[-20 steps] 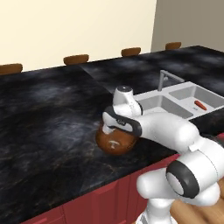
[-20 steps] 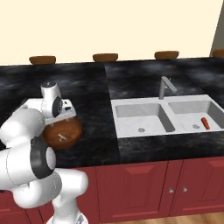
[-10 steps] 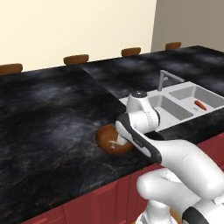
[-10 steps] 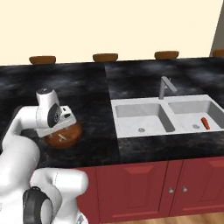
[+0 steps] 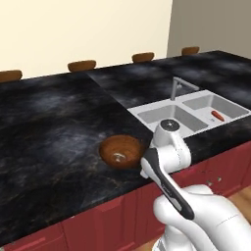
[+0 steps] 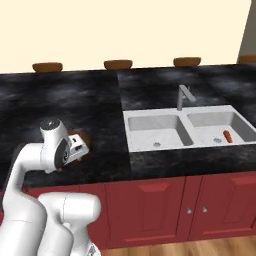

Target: Pick the mushrooms from the cabinet and place them in one bowl. Pick the carrot from the sink and place it in the other bowl.

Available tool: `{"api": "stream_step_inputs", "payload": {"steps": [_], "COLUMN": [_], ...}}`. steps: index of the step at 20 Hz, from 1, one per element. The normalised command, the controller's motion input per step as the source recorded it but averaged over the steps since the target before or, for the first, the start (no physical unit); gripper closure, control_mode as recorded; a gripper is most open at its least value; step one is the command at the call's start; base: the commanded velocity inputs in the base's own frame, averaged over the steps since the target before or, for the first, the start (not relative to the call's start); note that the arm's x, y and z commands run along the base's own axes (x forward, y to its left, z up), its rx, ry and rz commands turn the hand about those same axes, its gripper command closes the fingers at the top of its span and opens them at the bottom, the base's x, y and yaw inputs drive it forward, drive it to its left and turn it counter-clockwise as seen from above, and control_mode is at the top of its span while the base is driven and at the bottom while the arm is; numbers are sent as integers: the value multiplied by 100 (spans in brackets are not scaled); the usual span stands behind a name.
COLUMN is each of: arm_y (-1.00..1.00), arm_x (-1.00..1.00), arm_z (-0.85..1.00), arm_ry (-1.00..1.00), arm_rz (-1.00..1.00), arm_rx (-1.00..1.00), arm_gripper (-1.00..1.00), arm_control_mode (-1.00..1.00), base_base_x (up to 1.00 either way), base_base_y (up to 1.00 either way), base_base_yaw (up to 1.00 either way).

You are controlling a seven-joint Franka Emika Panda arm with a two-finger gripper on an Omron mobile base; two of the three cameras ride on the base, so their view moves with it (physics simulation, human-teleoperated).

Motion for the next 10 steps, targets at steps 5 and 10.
{"api": "stream_step_inputs", "payload": {"steps": [5,10], "arm_y": [0,0], "arm_x": [0,0], "arm_z": [0,0], "arm_ry": [0,0], "arm_rz": [0,0], "arm_rx": [0,0], "arm_gripper": [-100,-100], "arm_control_mode": [100,100], "base_base_x": [39,46], "base_base_y": [-92,-86], "base_base_yaw": [-12,-12]}}
